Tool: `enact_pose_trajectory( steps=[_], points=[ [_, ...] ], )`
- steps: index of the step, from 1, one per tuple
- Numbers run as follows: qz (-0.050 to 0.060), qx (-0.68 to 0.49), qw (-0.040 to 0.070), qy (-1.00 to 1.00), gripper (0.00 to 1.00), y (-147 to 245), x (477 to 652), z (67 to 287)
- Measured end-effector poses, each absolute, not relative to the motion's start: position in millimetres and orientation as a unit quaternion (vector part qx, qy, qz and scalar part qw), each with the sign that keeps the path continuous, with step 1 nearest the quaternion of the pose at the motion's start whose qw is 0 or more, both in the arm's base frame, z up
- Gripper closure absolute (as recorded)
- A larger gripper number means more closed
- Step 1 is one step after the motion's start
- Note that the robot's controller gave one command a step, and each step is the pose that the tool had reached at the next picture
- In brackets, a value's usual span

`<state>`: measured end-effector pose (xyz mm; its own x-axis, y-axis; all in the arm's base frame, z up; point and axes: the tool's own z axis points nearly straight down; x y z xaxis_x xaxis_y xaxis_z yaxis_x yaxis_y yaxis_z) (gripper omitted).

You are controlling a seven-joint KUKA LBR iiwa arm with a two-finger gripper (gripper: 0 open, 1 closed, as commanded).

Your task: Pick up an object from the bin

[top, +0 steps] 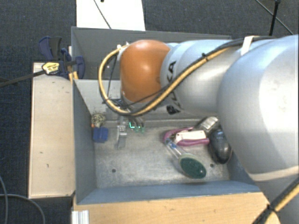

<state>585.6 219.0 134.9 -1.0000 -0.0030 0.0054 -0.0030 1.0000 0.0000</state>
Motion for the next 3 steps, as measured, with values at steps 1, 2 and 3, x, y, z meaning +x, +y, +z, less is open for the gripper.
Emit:
enact_pose_trajectory(
  steps=[1,2,3],
  points=[
    [0.0,0.172,-0.007,-0.985,0.0,252,596.2,74],
    [-0.001,0.173,-0.004,-0.985,0.0,254,593.3,103],
    [-0.001,0.278,-0.004,-0.961,0.0,254,592.4,101]
  ],
)
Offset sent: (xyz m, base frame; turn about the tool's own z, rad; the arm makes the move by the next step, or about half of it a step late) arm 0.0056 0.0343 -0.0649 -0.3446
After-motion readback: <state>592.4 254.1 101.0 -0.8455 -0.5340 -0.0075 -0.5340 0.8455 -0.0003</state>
